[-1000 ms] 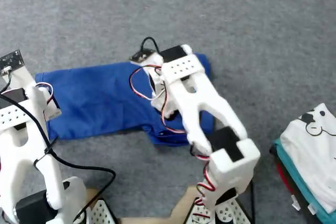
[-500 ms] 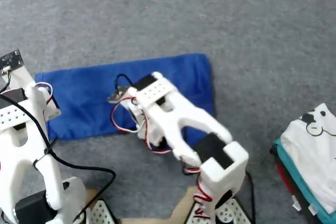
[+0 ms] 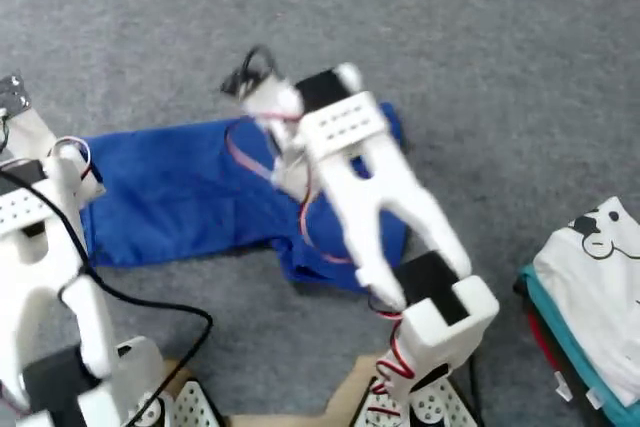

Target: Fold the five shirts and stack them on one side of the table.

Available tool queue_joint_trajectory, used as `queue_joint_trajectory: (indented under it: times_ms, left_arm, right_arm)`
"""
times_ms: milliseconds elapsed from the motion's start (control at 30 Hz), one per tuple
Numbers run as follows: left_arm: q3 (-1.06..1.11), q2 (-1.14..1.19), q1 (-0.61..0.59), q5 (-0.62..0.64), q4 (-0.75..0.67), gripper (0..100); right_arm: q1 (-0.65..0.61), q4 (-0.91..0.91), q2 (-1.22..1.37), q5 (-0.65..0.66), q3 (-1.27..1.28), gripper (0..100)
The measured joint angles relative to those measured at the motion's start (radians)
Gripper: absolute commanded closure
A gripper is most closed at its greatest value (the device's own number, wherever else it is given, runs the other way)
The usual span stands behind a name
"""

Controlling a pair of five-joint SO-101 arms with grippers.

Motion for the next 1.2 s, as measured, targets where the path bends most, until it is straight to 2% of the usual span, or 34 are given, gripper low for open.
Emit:
queue_joint_trajectory:
  times_ms: [267, 567, 733, 967, 1200]
  left_arm:
    - [-0.192, 0.374, 0.0, 0.0, -0.044, 98]
    - [-0.416, 0.64, 0.0, -0.018, -0.044, 98]
    - [-0.525, 0.74, -0.003, -0.075, -0.043, 98]
    - [-0.637, 0.812, -0.005, -0.081, -0.043, 98]
    - [-0.7, 0.841, -0.031, -0.078, -0.043, 98]
  right_arm:
    - [0.172, -0.008, 0.233, 0.006, -0.313, 99.3]
    - [0.288, -0.126, 0.589, 0.006, -0.594, 99.3]
    - [0.292, -0.132, 0.75, 0.006, -0.76, 99.3]
    - [0.336, -0.132, 0.934, 0.006, -0.979, 99.3]
    - [0.371, -0.132, 1.065, 0.063, -1.16, 99.3]
